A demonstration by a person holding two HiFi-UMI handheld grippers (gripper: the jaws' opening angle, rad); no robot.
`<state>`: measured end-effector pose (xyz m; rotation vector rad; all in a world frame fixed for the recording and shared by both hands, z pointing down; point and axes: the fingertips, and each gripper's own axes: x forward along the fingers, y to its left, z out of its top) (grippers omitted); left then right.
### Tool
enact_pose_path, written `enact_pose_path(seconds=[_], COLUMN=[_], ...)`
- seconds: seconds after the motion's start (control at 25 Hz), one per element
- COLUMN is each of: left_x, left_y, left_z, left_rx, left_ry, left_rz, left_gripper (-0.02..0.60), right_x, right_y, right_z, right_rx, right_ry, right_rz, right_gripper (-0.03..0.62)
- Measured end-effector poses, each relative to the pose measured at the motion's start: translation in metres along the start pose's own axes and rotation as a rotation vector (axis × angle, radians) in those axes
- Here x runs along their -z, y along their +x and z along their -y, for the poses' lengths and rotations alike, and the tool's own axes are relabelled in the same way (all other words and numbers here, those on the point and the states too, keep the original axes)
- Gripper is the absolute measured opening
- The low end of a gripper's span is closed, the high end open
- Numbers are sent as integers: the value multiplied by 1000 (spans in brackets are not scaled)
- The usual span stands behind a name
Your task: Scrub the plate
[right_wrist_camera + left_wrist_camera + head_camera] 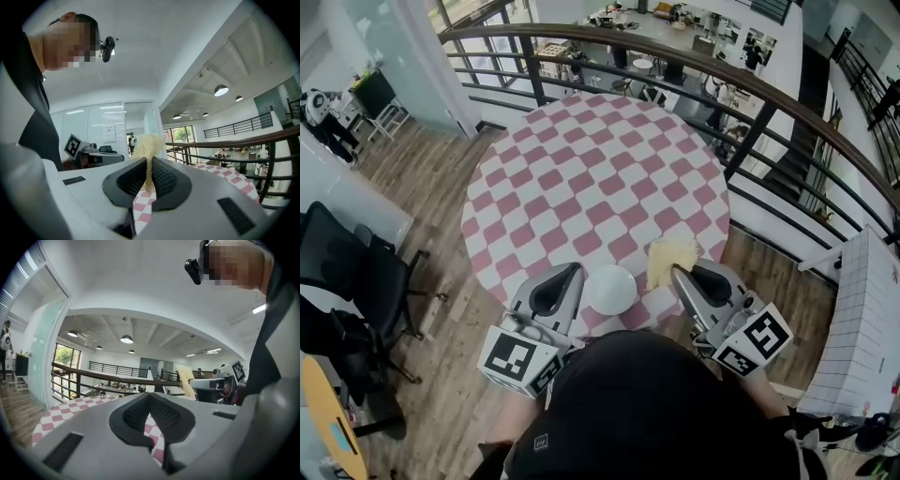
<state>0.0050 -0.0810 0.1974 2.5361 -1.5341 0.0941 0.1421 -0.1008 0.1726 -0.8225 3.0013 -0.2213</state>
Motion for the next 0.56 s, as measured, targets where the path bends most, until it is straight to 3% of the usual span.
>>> enact_pose_path(seconds=[0.56], left_x=[9], left_y=[2], left_z=[2], left_rx=[17], left_ry=[-24], left_rz=[-14], left_gripper=[6], right_x=[4], right_y=[-1], right_z=[1], right_rx=[12], right_ry=[3], right_rz=[-10], right_gripper=[40])
